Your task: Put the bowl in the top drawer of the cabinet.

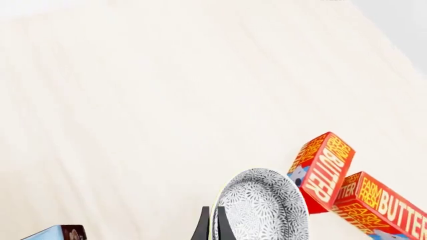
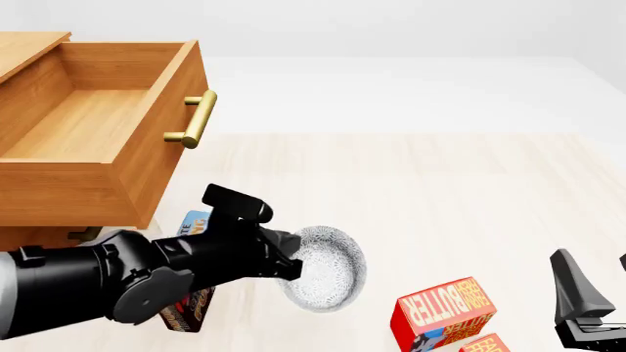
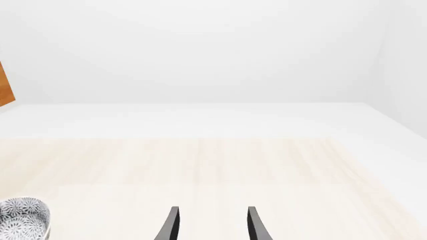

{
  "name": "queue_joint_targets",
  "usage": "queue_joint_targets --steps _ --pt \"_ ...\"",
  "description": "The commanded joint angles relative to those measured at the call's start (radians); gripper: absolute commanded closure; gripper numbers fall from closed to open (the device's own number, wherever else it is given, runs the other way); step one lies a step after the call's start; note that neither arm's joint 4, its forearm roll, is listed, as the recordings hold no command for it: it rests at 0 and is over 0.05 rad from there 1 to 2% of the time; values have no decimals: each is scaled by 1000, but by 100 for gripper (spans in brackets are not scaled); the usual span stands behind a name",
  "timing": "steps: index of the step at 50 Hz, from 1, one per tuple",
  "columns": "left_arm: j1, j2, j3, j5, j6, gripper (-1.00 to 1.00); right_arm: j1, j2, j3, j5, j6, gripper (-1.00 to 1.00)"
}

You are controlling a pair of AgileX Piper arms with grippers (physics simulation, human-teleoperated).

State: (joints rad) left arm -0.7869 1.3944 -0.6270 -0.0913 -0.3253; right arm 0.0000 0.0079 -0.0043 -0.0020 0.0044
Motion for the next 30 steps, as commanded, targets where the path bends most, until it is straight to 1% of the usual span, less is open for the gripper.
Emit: queue_joint_targets --steps 1,11,18,20,22,30 --pt "-20 -61 3 23 30 100 0 0 0 0 0 -100" --pt "-30 -120 8 48 51 100 0 0 0 0 0 -100" --pt "-12 -140 6 63 70 100 0 0 0 0 0 -100" --pt "-17 -152 3 71 64 100 0 0 0 0 0 -100" --pt "-15 -175 1 81 83 100 0 -1 0 0 0 -100" --pt "-18 -220 -3 102 88 100 0 0 0 0 0 -100"
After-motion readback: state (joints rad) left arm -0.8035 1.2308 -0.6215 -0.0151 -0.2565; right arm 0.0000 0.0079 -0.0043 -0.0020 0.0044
